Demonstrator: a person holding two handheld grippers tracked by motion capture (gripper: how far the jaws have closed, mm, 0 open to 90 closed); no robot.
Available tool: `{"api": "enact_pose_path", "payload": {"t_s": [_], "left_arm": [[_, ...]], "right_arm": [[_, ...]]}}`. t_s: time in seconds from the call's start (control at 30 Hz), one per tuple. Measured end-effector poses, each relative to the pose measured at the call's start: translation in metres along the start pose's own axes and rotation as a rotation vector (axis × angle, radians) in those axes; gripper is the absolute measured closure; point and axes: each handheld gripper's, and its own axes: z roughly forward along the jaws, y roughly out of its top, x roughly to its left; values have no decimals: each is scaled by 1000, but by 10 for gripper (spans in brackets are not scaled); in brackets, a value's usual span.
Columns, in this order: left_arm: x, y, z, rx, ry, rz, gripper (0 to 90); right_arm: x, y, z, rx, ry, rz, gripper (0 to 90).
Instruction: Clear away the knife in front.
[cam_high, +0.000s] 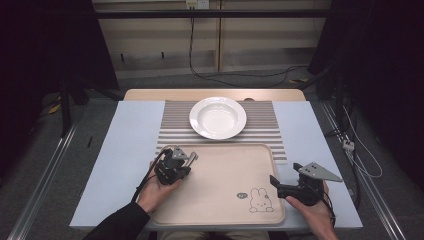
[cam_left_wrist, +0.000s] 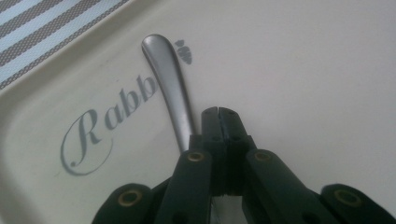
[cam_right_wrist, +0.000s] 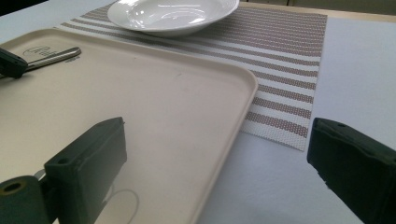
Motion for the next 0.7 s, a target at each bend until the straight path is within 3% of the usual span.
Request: {"api": "enact_pose_path", "payload": {"t_s": [0.13, 0.53, 0.7], "left_arm": [[4, -3, -3, 7, 3, 11, 900], [12, -8, -8, 14, -1, -4, 900], [18, -10, -10, 15, -2, -30, 900]], "right_arm": [[0, 0, 1, 1, -1, -1, 47], [1, 1, 1, 1, 4, -4, 47], [1, 1, 1, 0, 3, -4, 47]]}}
